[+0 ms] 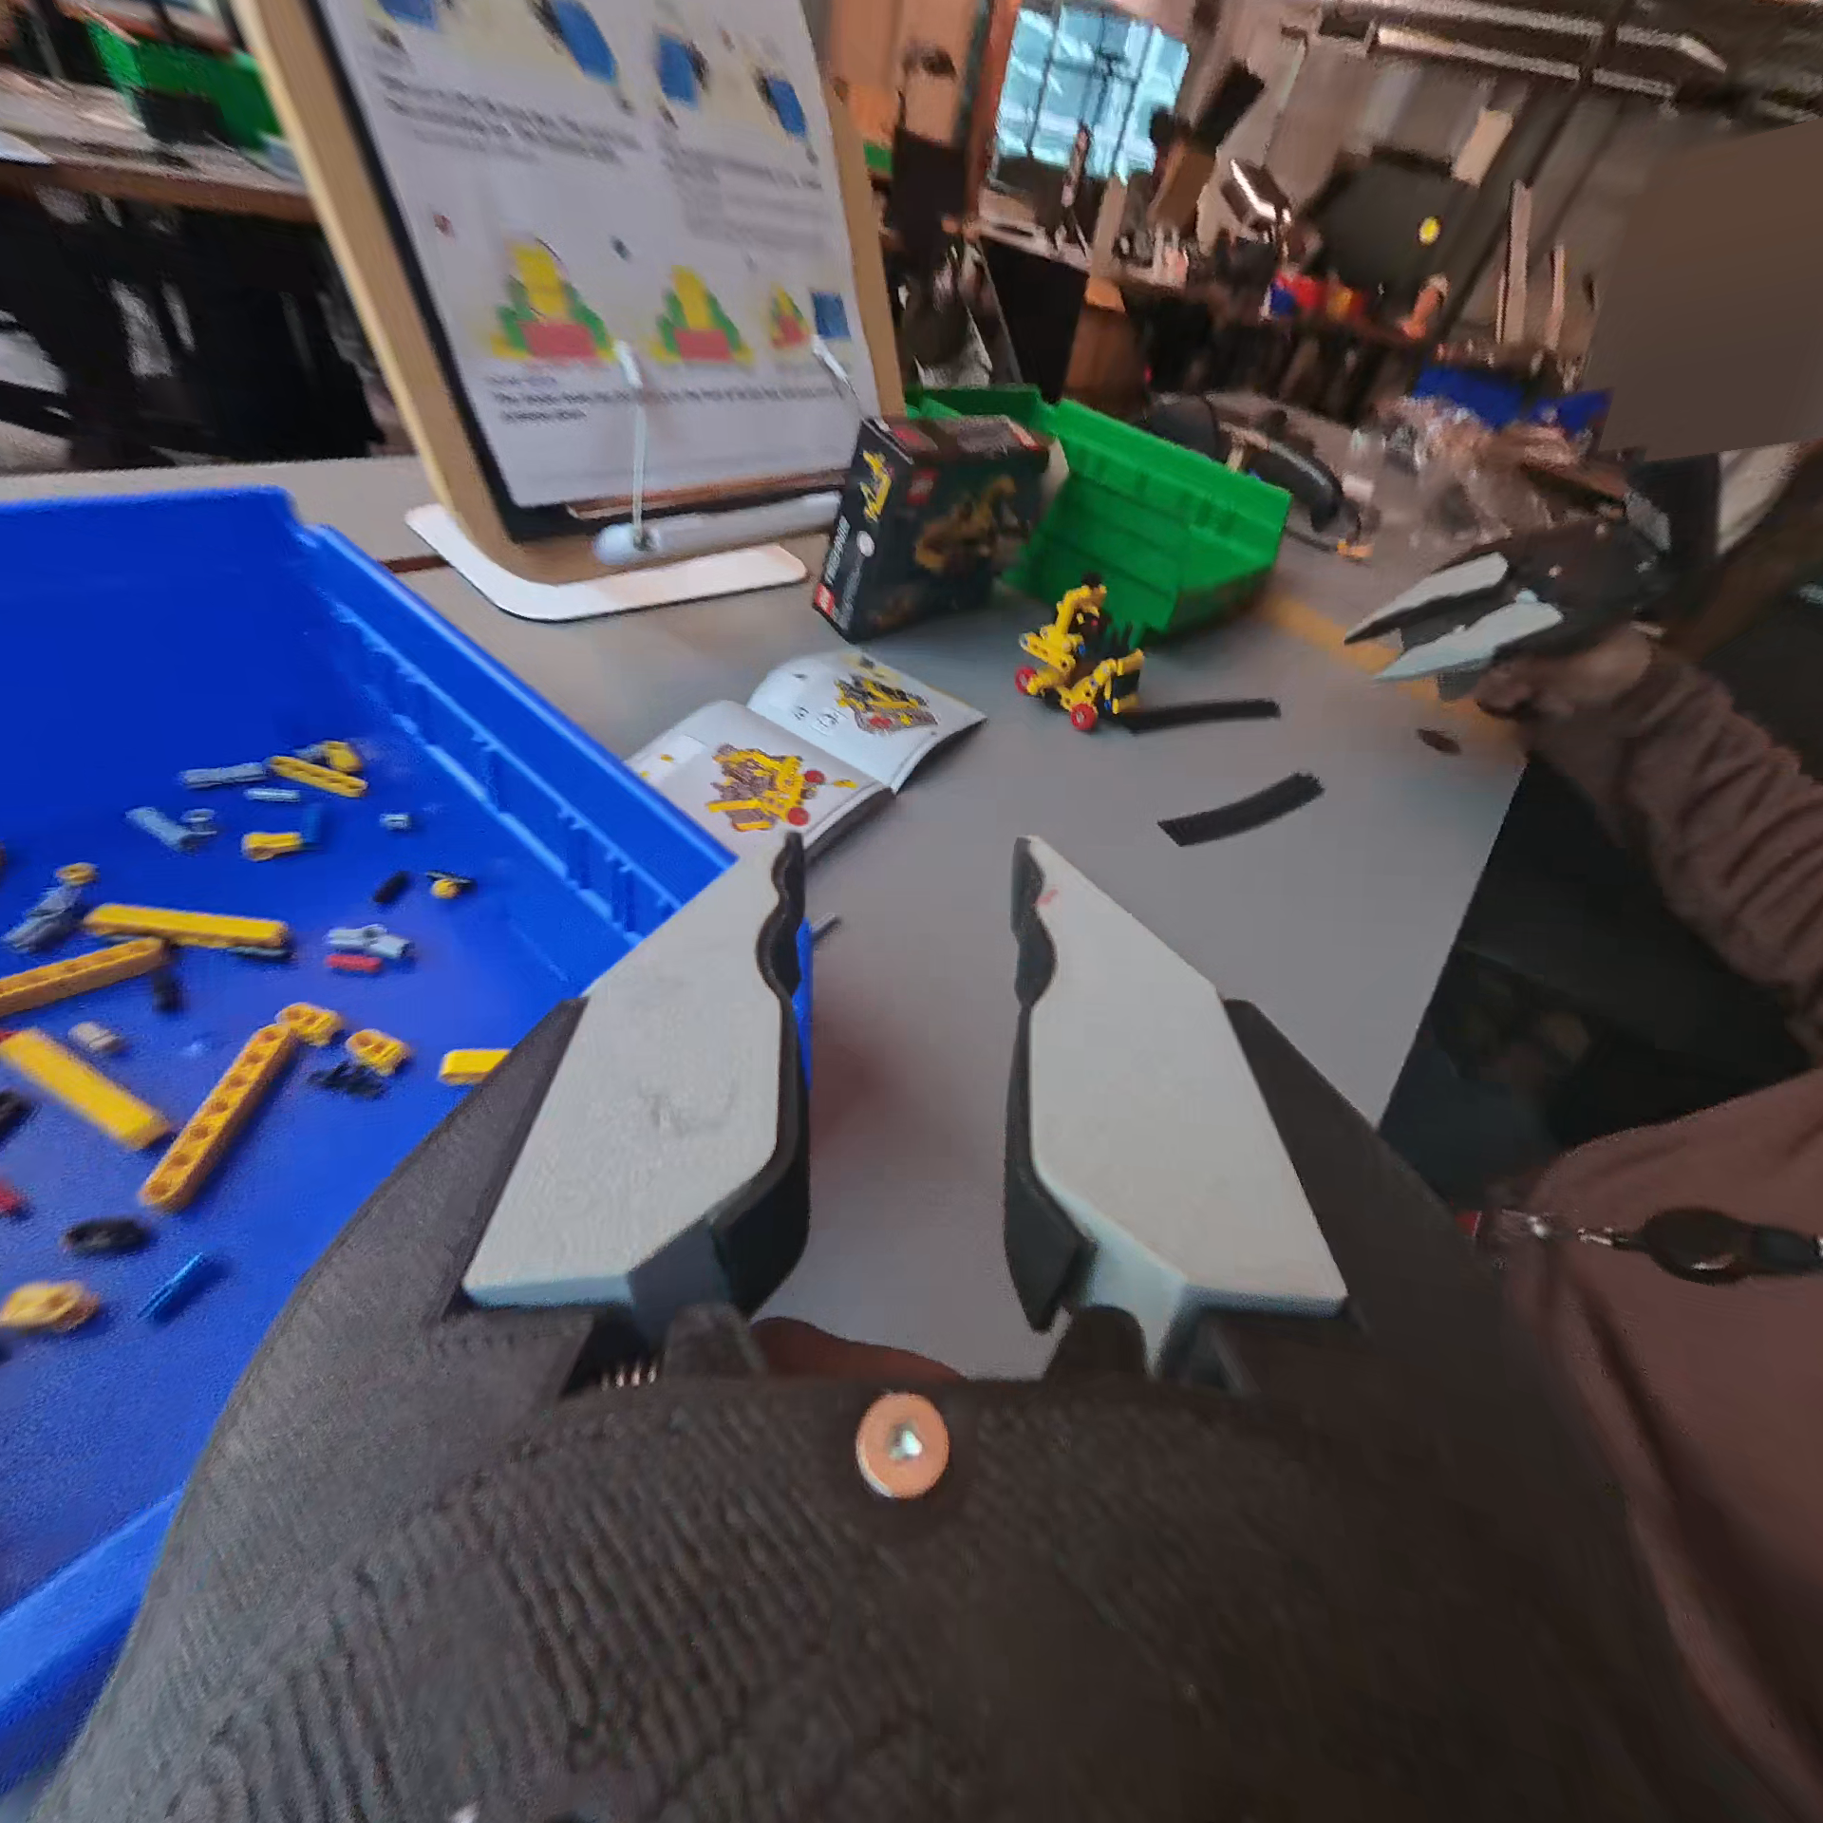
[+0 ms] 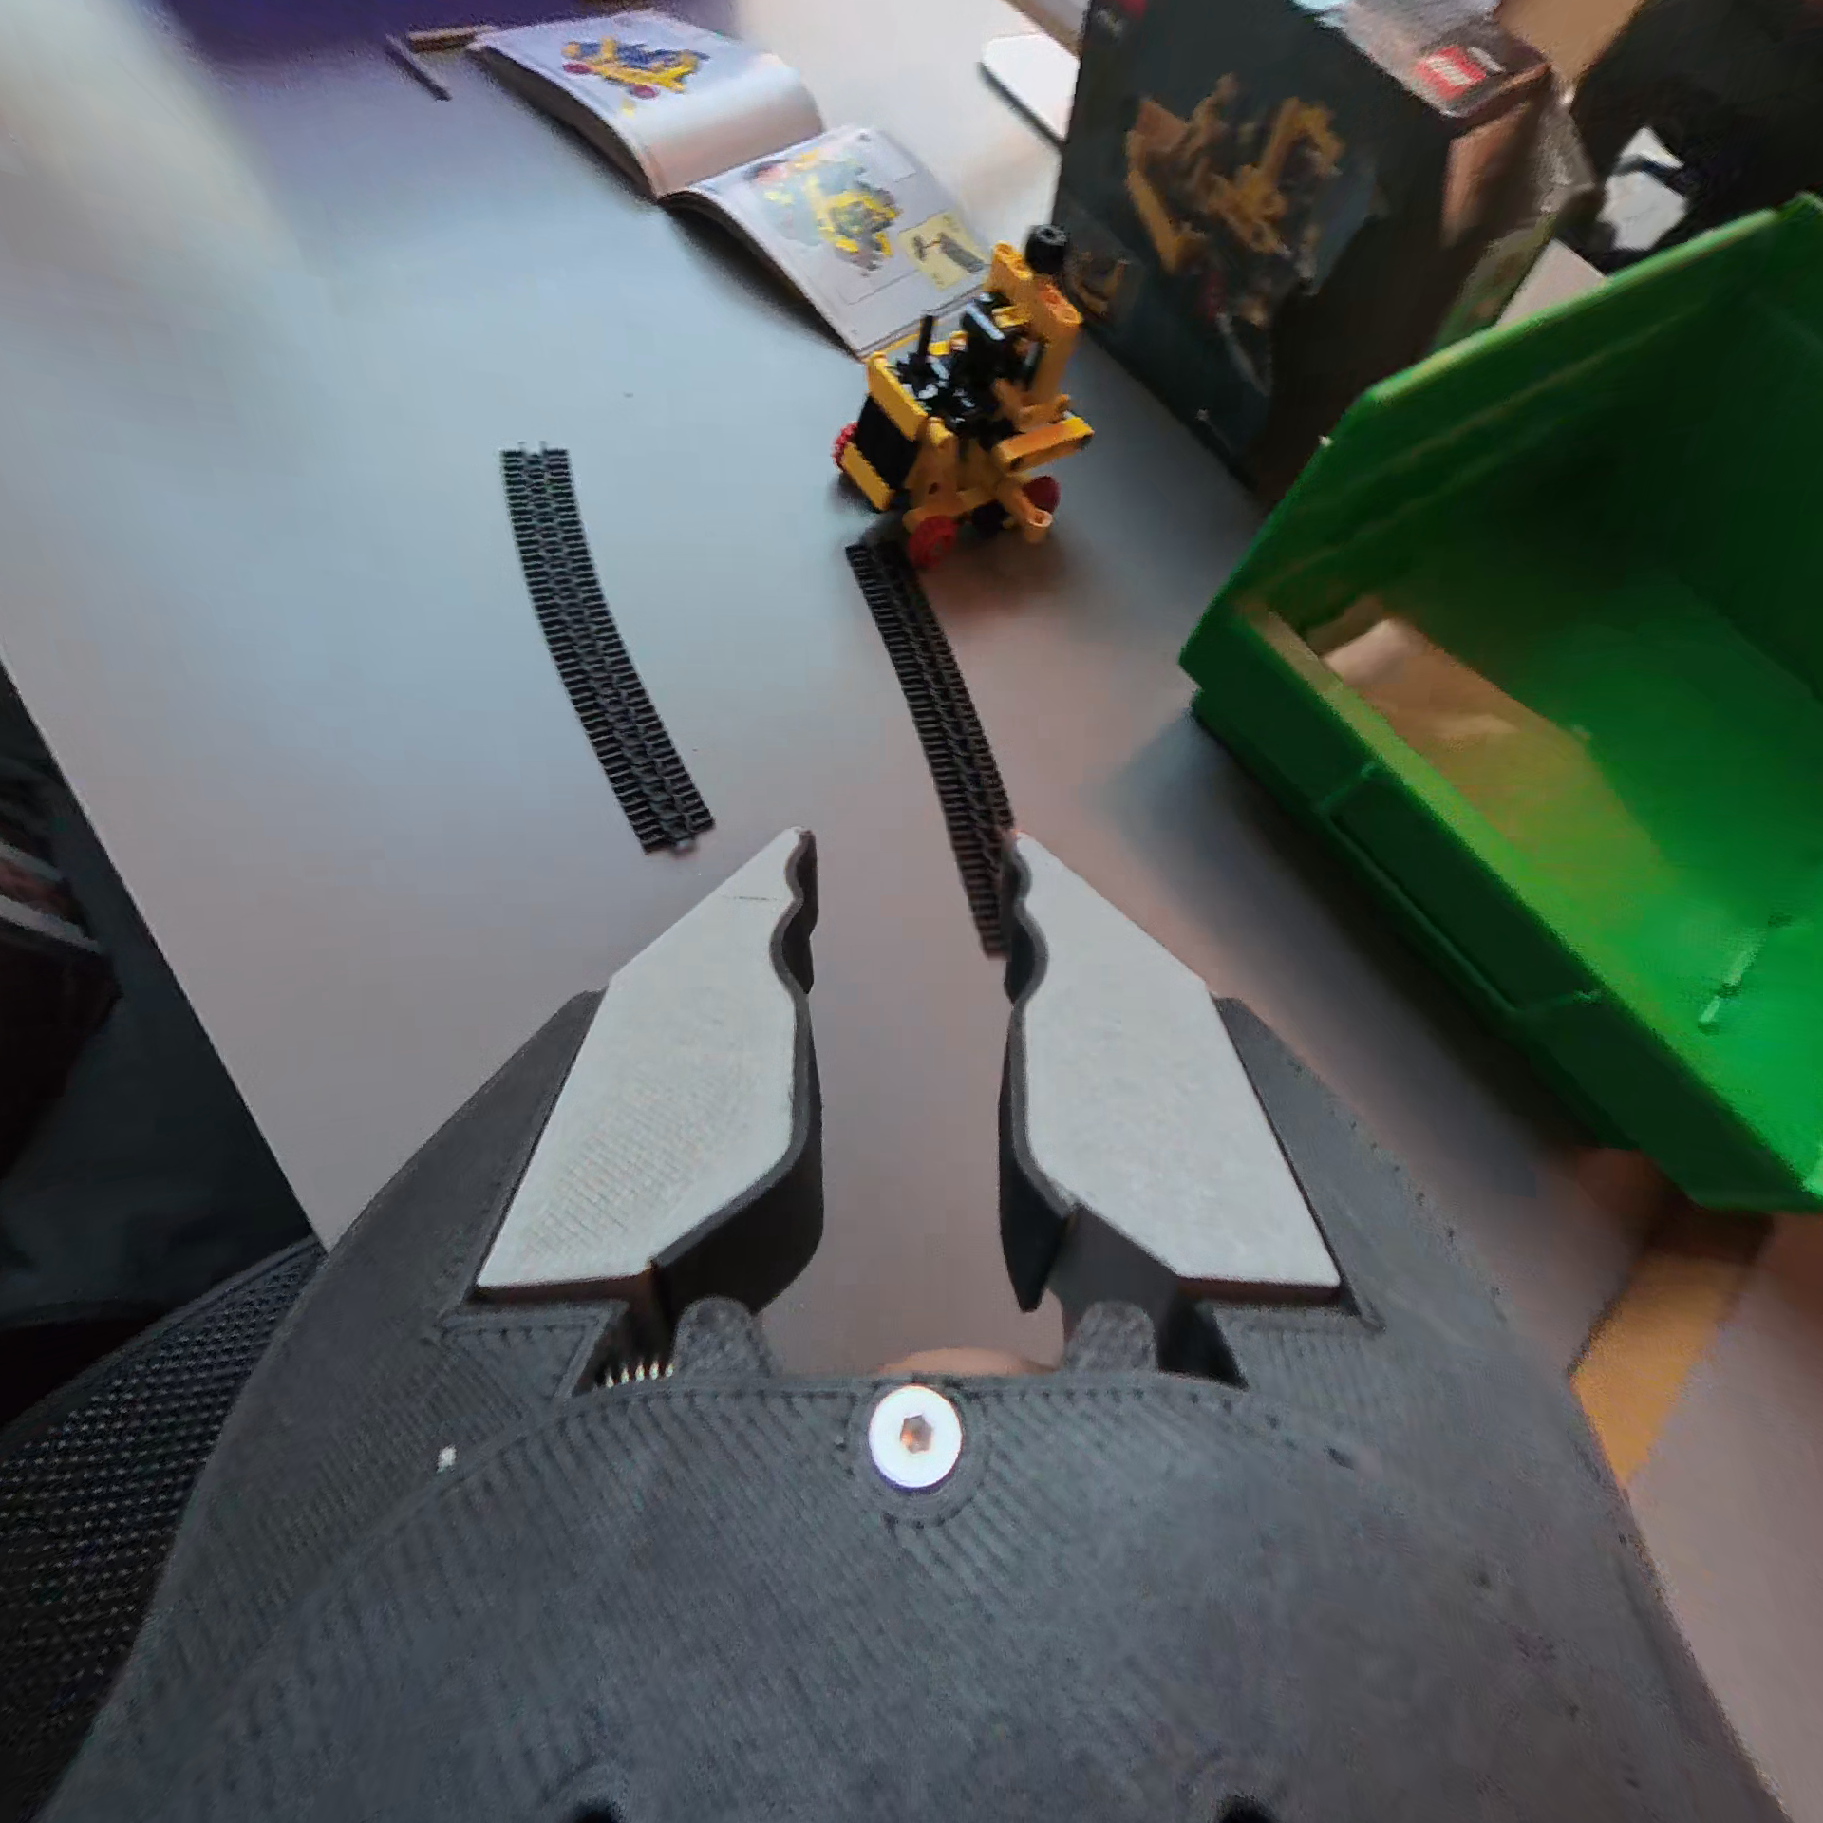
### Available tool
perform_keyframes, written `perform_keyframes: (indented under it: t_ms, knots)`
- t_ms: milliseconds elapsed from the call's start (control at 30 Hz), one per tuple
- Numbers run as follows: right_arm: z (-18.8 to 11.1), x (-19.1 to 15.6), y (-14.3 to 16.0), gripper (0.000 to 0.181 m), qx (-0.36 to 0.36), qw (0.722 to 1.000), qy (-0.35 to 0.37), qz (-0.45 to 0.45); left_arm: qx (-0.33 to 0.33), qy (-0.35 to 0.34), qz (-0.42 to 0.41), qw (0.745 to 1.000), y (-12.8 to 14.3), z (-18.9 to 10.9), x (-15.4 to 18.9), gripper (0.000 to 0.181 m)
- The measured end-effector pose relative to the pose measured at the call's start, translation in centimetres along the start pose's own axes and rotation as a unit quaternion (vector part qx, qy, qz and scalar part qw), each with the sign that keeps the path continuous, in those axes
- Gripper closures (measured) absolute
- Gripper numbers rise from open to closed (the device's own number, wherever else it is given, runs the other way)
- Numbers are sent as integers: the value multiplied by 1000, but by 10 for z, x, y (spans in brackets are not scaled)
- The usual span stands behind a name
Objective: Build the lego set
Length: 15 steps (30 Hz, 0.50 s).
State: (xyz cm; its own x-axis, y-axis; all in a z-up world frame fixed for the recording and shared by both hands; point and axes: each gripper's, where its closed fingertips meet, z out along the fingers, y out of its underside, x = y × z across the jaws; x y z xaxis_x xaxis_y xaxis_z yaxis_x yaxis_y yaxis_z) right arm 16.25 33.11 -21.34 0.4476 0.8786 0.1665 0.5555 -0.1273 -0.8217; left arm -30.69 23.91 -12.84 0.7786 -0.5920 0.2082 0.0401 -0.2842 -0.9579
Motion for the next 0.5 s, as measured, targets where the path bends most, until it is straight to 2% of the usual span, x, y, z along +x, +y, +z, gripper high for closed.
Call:
perform_keyframes:
  t_ms: [67,133,267,333,500]
  knots:
    - [-2,12,6,146,-9,1000,11,18,2,-22,1,1000,-2,-21,-5,143]
    - [6,18,14,143,-30,999,20,29,-30,-36,7,999,14,-19,-4,142]
    - [40,14,19,144,-65,998,6,17,-101,-11,34,994,57,23,15,141]
    - [55,18,24,143,-94,996,5,5,-144,33,45,988,76,50,36,140]
    - [80,18,28,148,-120,992,-45,18,-196,88,97,972,99,98,68,139]
